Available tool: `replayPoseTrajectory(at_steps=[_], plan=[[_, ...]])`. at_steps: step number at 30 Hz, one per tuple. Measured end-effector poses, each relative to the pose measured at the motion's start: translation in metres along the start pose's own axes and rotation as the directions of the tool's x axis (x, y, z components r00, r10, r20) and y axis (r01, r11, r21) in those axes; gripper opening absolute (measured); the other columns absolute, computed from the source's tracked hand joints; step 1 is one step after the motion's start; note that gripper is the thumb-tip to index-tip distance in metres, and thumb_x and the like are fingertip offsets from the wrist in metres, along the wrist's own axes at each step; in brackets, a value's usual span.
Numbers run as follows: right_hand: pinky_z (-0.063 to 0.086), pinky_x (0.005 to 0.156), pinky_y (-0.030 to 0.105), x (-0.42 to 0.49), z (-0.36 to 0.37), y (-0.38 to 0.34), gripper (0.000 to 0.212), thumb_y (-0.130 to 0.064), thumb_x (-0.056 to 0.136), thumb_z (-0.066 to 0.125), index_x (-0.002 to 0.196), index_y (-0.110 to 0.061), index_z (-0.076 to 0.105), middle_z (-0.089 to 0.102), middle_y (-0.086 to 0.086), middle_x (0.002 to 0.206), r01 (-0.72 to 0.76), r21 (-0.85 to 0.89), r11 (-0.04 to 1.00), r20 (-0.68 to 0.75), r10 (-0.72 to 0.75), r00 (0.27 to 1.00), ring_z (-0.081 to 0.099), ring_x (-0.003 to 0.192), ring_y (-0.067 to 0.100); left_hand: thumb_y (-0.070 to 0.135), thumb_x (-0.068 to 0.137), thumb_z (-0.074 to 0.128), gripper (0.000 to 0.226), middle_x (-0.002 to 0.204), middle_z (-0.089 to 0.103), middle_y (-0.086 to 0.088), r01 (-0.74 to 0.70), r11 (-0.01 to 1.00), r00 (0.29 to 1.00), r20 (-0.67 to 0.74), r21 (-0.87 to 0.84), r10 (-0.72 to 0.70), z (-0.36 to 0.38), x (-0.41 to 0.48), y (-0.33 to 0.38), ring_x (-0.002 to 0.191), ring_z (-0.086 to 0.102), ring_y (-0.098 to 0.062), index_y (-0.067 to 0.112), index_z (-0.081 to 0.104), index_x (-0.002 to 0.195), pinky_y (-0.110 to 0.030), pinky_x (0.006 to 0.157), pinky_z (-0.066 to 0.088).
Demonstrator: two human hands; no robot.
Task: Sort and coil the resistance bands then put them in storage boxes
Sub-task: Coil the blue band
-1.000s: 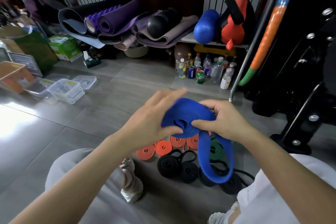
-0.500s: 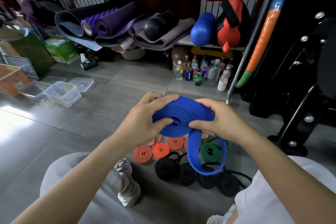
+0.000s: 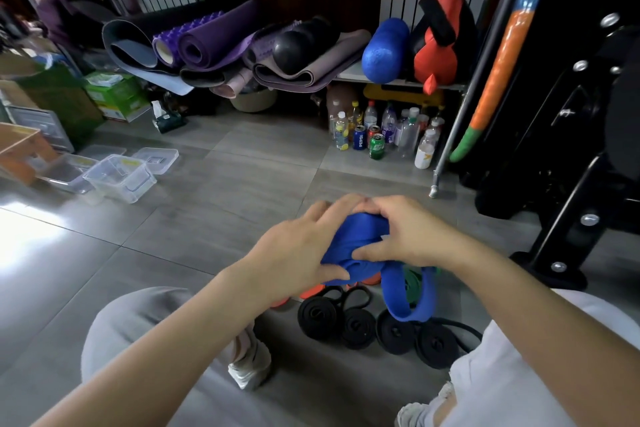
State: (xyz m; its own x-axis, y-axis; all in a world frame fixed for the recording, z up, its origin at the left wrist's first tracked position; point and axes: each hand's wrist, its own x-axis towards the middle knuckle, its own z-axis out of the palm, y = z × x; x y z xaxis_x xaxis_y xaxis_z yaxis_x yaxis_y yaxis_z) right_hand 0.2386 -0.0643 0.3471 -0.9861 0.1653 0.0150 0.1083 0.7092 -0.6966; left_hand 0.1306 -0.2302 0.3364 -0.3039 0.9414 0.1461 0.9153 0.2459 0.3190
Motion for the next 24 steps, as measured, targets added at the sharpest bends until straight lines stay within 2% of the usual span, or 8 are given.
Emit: replayPoseTrajectory(at_steps=[3, 7, 11, 14, 17, 19, 21, 24], plan=[[0.054, 0.072, 0.032, 0.003, 0.007, -0.001, 0.049, -0.036, 0.064, 0.080, 0.099, -0.037, 0.046, 0.064, -0.014, 0.093, -0.045, 0.057, 0.997, 0.007, 0.044, 0.999, 0.062, 0.081, 0.005, 0.035, 0.085, 0.064, 0.095, 0.120, 0.054, -0.003, 0.021, 0.996, 0.993, 0.114, 0.091, -0.031, 0.000, 0.006, -0.004, 0.091, 0.061, -0.022, 0.041, -0.010, 0.142, -0.025, 0.073, 0.041], [0.048, 0.082, 0.024, -0.002, 0.010, 0.014, 0.067, -0.051, 0.057, 0.078, 0.106, -0.053, 0.034, 0.051, -0.030, 0.106, -0.112, 0.146, 0.983, -0.062, 0.122, 0.991, 0.050, 0.100, -0.012, 0.029, 0.091, 0.056, 0.100, 0.102, 0.045, 0.002, 0.012, 0.999, 0.998, 0.060, 0.046, -0.015, 0.003, -0.006, -0.018, 0.077, 0.054, -0.021, 0.059, -0.032, 0.127, -0.025, 0.070, 0.041], [0.050, 0.076, 0.026, -0.017, 0.015, 0.049, 0.051, -0.041, 0.058, 0.084, 0.093, -0.038, 0.048, 0.057, -0.017, 0.102, -0.278, 0.193, 0.941, -0.096, 0.300, 0.949, 0.058, 0.089, -0.001, 0.029, 0.094, 0.051, 0.089, 0.102, 0.041, 0.003, 0.011, 0.999, 1.000, -0.003, 0.031, -0.011, 0.007, -0.016, -0.031, 0.073, 0.048, -0.018, 0.062, -0.025, 0.126, -0.025, 0.071, 0.041], [0.049, 0.067, 0.033, -0.025, 0.021, 0.070, 0.031, -0.029, 0.065, 0.082, 0.081, -0.029, 0.055, 0.065, -0.004, 0.085, -0.385, 0.081, 0.919, -0.078, 0.391, 0.917, 0.063, 0.077, 0.016, 0.032, 0.093, 0.052, 0.079, 0.101, 0.041, 0.005, 0.079, 0.995, 0.996, -0.034, -0.056, -0.081, 0.007, -0.018, -0.039, 0.077, 0.050, -0.018, 0.070, -0.010, 0.123, -0.024, 0.073, 0.039], [0.055, 0.069, 0.034, -0.028, 0.027, 0.076, 0.019, -0.009, 0.075, 0.077, 0.086, -0.017, 0.063, 0.070, 0.002, 0.080, -0.381, 0.416, 0.826, -0.062, 0.444, 0.894, 0.066, 0.070, 0.015, 0.030, 0.092, 0.053, 0.078, 0.100, 0.041, 0.006, 0.100, 0.993, 0.991, -0.087, -0.065, -0.105, 0.005, -0.018, -0.049, 0.076, 0.051, -0.018, 0.067, -0.006, 0.127, -0.024, 0.073, 0.040], [0.057, 0.063, 0.022, -0.026, 0.027, 0.077, 0.022, -0.006, 0.079, 0.073, 0.090, -0.022, 0.063, 0.070, -0.004, 0.080, -0.337, 0.592, 0.732, -0.081, 0.470, 0.879, 0.067, 0.067, 0.004, 0.030, 0.092, 0.054, 0.078, 0.100, 0.040, 0.007, 0.097, 0.994, 0.992, -0.076, -0.054, -0.101, 0.004, -0.018, -0.054, 0.076, 0.049, -0.015, 0.065, -0.006, 0.128, -0.022, 0.071, 0.037], [0.055, 0.060, 0.017, -0.023, 0.023, 0.077, 0.023, -0.007, 0.082, 0.069, 0.092, -0.027, 0.062, 0.071, -0.009, 0.076, -0.287, 0.644, 0.709, -0.115, 0.461, 0.880, 0.068, 0.068, 0.002, 0.031, 0.092, 0.054, 0.078, 0.100, 0.040, 0.008, 0.103, 0.994, 0.994, -0.039, -0.040, -0.105, 0.005, -0.019, -0.058, 0.076, 0.048, -0.014, 0.066, -0.006, 0.127, -0.019, 0.070, 0.033], [0.057, 0.064, 0.023, -0.023, 0.016, 0.078, 0.024, -0.007, 0.082, 0.068, 0.098, -0.020, 0.057, 0.074, 0.001, 0.079, -0.234, 0.733, 0.639, -0.097, 0.438, 0.894, 0.071, 0.074, 0.013, 0.030, 0.093, 0.054, 0.079, 0.101, 0.040, 0.008, 0.120, 0.992, 0.993, -0.008, -0.045, -0.121, 0.008, -0.023, -0.068, 0.077, 0.049, -0.013, 0.065, -0.007, 0.129, -0.018, 0.070, 0.033]])
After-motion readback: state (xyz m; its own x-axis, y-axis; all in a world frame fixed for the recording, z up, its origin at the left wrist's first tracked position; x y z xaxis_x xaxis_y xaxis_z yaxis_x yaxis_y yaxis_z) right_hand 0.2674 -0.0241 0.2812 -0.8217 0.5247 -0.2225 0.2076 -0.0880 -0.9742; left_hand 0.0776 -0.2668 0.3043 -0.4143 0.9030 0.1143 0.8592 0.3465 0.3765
